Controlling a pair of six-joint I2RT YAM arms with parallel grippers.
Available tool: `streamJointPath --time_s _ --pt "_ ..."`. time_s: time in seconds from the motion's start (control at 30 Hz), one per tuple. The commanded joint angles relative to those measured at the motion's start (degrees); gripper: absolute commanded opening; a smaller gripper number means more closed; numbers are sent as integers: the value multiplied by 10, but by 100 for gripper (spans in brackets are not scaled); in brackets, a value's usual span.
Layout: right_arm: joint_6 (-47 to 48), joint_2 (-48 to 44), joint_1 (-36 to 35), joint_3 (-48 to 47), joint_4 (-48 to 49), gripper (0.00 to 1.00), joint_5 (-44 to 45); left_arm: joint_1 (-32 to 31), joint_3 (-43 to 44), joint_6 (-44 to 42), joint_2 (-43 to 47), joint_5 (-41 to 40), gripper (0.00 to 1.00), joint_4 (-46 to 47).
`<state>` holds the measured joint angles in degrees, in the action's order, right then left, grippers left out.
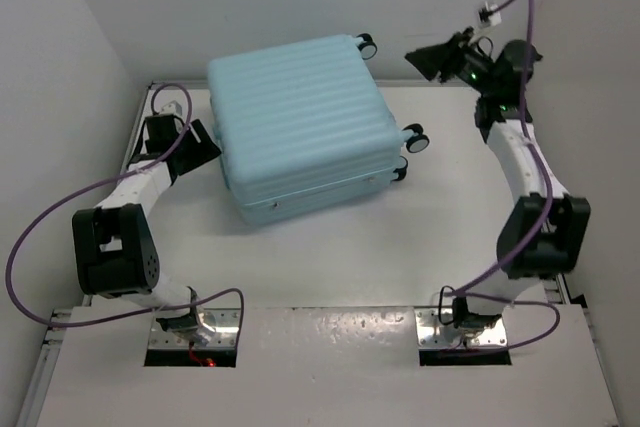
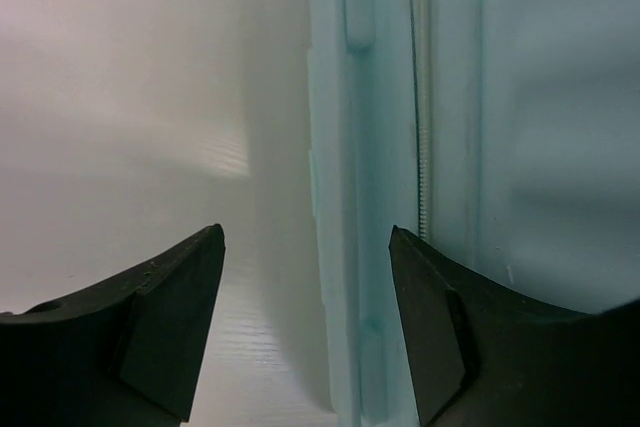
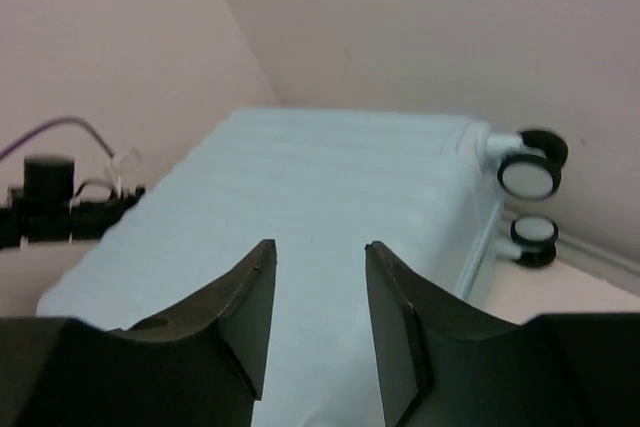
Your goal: Pack the luggage
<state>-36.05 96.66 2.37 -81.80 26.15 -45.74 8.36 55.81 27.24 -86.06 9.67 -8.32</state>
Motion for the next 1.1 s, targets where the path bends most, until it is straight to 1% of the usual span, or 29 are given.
streamJointPath --time_s 0.0,0.03,0.07,0.1,0.13,0.17,0.2,0.23,0.3,0.33,0.37,0.4,0.43,0.47,0.5,0.53,0.57,0.6,0.63,0.67,0.7,0.73,0.77,0.8,0.87,0.93,0.97,1.03,1.07 --pt "62 -83 24 129 -44 42 -145 5 6 0 -8 44 72 26" --pt "82 -129 25 221 -73 42 -168 0 6 0 -18 44 72 32" --pt "111 -185 26 252 -95 42 -171 0 14 0 -24 38 72 32" --pt "205 -210 22 279 -155 42 -157 -5 14 0 -29 22 71 32" --pt "230 -280 19 359 -193 40 -155 -11 21 0 -34 14 71 32" --pt "253 -304 6 385 -212 40 -154 -12 28 -5 -48 6 69 32" --pt "273 -323 1 407 -217 37 -122 -17 28 -5 -55 -2 67 27" --pt "258 -375 -6 475 -198 35 -112 -17 35 -5 -62 -11 65 27" --pt "256 -401 -35 513 -186 29 -86 -23 35 -5 -74 -24 63 22" --pt "244 -436 -46 565 -149 29 -54 -23 35 -5 -83 -24 61 22" --pt "241 -444 -70 584 -134 27 -26 -23 35 -5 -83 -24 61 22" --pt "238 -449 -77 600 -113 27 -7 -23 35 -5 -96 -24 60 29" --pt "229 -459 -85 655 -61 27 34 -23 35 2 -97 -14 58 29" --pt "225 -462 -110 675 2 27 75 -23 35 2 -105 -9 57 29" --pt "223 -459 -118 706 70 26 101 -23 35 11 -111 -4 56 35" --pt "212 -443 -135 735 138 26 163 -23 35 18 -120 10 53 35" --pt "206 -419 -143 745 166 27 179 -23 35 18 -120 11 52 35" --pt "203 -407 -150 757 214 29 194 -23 35 18 -120 17 50 41" --pt "207 -395 -169 760 230 32 229 -23 35 18 -126 17 48 41" --pt "210 -356 -176 763 278 32 242 -23 35 18 -126 17 47 41" --pt "215 -344 -180 763 293 34 256 -23 35 18 -126 17 47 41" --pt "218 -331 -197 763 309 39 287 -23 35 18 -126 17 45 41" --pt "226 -300 -202 760 345 40 300 -23 35 18 -126 17 43 41" --pt "228 -288 -211 757 354 40 322 -23 35 18 -126 17 43 41" --pt "234 -270 -235 743 365 42 347 -23 28 12 -126 17 40 41" --pt "231 -271 -257 732 356 43 380 -23 23 12 -126 17 38 41" --pt "235 -277 -267 726 347 43 417 -23 17 12 -126 17 36 41" --pt "236 -284 -294 721 339 45 426 -23 17 12 -126 17 35 41" --pt "243 -285 -305 719 336 45 454 -23 17 12 -126 17 34 41"
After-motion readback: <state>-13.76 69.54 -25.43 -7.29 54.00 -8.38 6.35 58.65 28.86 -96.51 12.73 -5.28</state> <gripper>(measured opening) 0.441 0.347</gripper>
